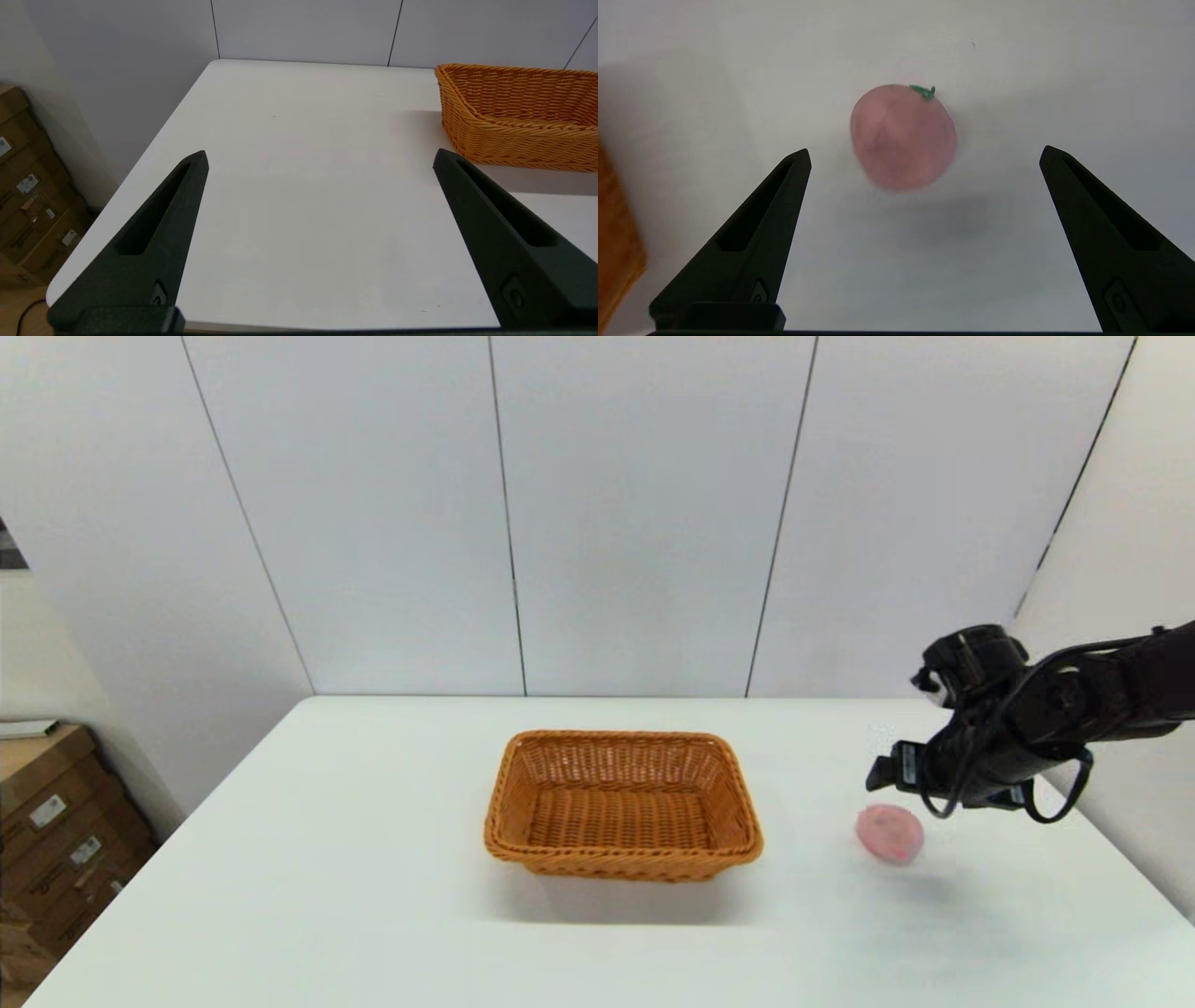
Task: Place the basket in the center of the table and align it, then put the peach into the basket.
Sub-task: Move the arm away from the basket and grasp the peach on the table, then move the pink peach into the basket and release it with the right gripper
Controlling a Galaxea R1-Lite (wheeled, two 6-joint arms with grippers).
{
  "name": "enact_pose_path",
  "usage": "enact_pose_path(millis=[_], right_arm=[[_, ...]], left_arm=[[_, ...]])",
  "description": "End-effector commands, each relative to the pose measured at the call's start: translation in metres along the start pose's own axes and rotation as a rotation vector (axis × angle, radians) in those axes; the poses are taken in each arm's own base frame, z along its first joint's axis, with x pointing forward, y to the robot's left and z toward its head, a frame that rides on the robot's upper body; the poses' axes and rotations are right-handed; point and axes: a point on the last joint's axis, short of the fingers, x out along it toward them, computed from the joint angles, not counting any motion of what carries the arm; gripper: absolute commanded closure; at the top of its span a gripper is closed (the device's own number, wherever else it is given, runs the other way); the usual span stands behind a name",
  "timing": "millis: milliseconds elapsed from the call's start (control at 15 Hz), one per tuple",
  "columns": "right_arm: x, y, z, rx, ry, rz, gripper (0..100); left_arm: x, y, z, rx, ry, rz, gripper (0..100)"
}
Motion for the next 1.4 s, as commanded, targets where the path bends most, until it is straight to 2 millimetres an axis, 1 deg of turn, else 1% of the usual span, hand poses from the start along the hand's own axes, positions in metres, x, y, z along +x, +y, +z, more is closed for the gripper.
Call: enact_pose_path(millis=[67,200,267,400,467,667,800,933,1067,1133,1267,1333,1400], right_arm=[[0.060,0.005,-0.012,-0.014,0.096,-0.034,0],[0.074,0.008,-0.011,-0.012,0.095,-0.032,0],[0.076,0.008,-0.009,-0.009,0.095,-0.032,100],[0.077,0.009,-0.006,0.032,0.090,-0.028,100],[0.074,0.009,-0.005,0.039,0.085,-0.024,100],[0.074,0.006,-0.006,0.046,0.092,-0.030,100],[0.066,0.005,-0.003,0.050,0.078,-0.024,100],[0.051,0.005,0.002,0.056,0.057,-0.017,100],[0.030,0.003,0.006,0.058,0.043,-0.006,100],[0.016,0.002,0.008,0.062,0.029,0.013,100],[-0.022,0.001,0.015,0.093,-0.030,0.089,100],[-0.043,0.004,0.016,0.088,-0.059,0.128,100],[-0.060,0.011,0.014,0.070,-0.084,0.155,100]], left_arm=[[0.000,0.000,0.000,-0.001,0.000,-0.001,0],[0.000,0.000,0.000,-0.001,0.000,0.001,0],[0.000,0.000,0.000,-0.001,0.000,0.001,0],[0.000,0.000,0.000,-0.001,0.000,0.001,0],[0.000,0.000,0.000,-0.001,0.000,0.001,0],[0.000,0.000,0.000,-0.001,0.000,0.001,0],[0.000,0.000,0.000,-0.001,0.000,0.001,0],[0.000,0.000,0.000,-0.001,0.000,0.001,0],[0.000,0.000,0.000,-0.001,0.000,0.001,0],[0.000,0.000,0.000,-0.001,0.000,0.001,0],[0.000,0.000,0.000,-0.001,0.000,0.001,0],[0.000,0.000,0.000,-0.001,0.000,0.001,0],[0.000,0.000,0.000,-0.001,0.000,0.001,0]])
